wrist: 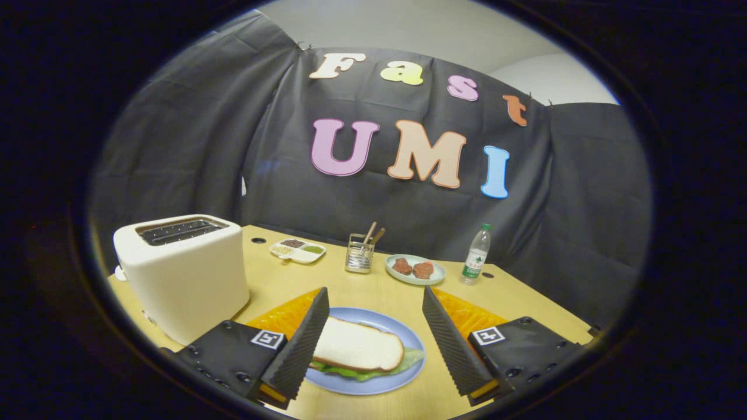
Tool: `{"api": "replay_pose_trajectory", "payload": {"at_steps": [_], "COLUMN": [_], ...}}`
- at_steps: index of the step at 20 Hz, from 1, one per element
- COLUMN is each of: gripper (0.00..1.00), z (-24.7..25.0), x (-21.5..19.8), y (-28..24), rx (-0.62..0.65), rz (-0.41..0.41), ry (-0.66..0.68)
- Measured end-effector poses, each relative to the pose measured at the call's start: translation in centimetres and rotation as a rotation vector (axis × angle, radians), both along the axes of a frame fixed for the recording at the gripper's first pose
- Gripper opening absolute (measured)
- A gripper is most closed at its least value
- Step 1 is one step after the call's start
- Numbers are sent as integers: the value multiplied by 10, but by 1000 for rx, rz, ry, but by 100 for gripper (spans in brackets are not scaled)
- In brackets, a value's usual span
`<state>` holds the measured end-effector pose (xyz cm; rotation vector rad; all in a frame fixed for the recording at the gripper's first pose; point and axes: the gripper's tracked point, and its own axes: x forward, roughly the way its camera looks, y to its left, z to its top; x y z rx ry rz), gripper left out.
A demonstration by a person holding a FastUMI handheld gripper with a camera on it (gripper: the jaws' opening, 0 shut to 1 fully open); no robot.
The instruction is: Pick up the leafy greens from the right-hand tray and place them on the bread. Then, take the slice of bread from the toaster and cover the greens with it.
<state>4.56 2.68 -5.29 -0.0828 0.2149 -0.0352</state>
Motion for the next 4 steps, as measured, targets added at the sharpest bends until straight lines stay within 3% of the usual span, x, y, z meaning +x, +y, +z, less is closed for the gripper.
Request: {"api": "replay_pose_trajectory", "payload": {"at_steps": [4], "gripper": [100], "z": [-17], "x": [-2], "y": [5], "rx": [0], "rz": [-3], "ry": [37]}}
